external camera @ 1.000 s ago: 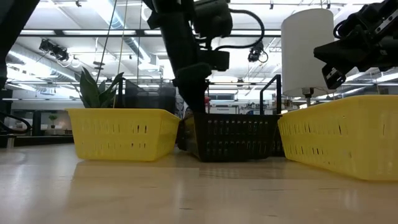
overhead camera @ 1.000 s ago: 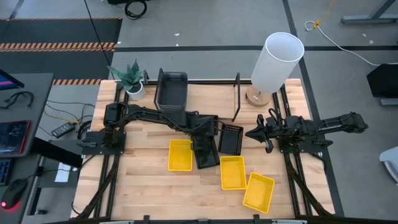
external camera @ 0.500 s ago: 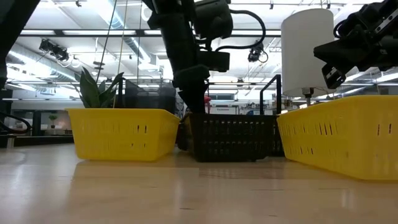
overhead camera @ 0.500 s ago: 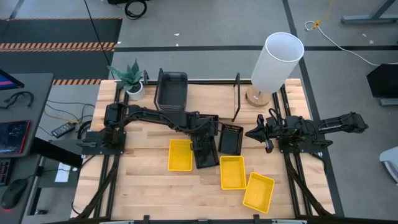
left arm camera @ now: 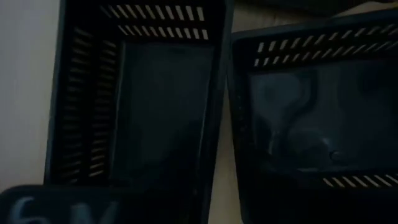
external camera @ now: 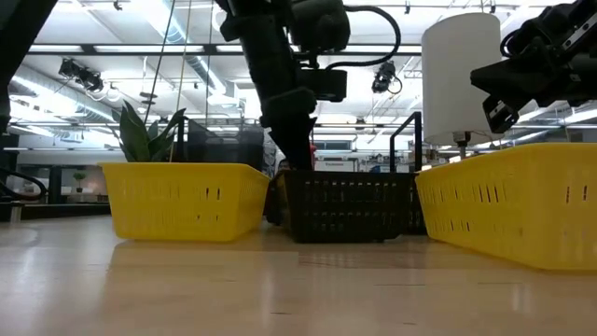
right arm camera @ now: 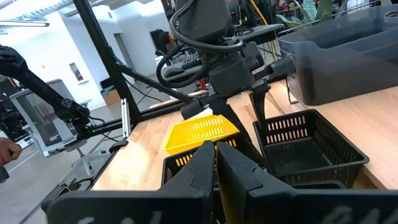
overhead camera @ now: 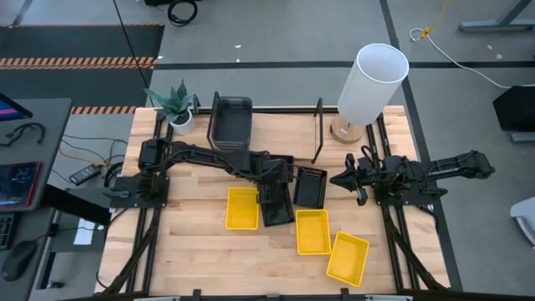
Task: Stack baskets on shelf by color
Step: Stack the top black basket on top of the bottom black basket
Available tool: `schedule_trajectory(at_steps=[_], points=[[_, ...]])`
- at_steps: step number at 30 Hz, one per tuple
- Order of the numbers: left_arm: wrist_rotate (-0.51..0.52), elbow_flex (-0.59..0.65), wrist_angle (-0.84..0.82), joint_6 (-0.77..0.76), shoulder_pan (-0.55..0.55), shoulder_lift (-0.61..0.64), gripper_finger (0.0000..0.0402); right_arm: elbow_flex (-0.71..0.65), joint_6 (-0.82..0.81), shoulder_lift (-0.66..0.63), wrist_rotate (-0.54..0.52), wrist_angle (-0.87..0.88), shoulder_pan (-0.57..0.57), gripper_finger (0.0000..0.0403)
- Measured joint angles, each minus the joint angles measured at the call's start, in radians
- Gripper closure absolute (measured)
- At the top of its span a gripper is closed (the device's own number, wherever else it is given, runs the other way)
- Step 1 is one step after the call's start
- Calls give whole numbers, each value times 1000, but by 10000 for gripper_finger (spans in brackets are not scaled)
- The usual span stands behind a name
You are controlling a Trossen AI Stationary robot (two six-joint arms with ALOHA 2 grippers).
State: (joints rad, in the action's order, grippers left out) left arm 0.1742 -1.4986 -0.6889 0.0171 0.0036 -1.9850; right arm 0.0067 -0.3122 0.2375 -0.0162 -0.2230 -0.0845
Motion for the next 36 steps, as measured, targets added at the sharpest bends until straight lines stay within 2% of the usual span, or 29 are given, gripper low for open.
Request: schedule_trajectory(at_steps=[8,22,27,36], points=[[42,1,6,15,5,-31,281,0,0,0,0,0,0,378],[47,0,6,-6,11,-39,281,0,0,0,1,-16,0,378],[87,0,14,-14,14,-39,281,0,0,0,1,-16,0,378],[47,0,21,-12,19,-39,281,0,0,0,1,-16,0,378]])
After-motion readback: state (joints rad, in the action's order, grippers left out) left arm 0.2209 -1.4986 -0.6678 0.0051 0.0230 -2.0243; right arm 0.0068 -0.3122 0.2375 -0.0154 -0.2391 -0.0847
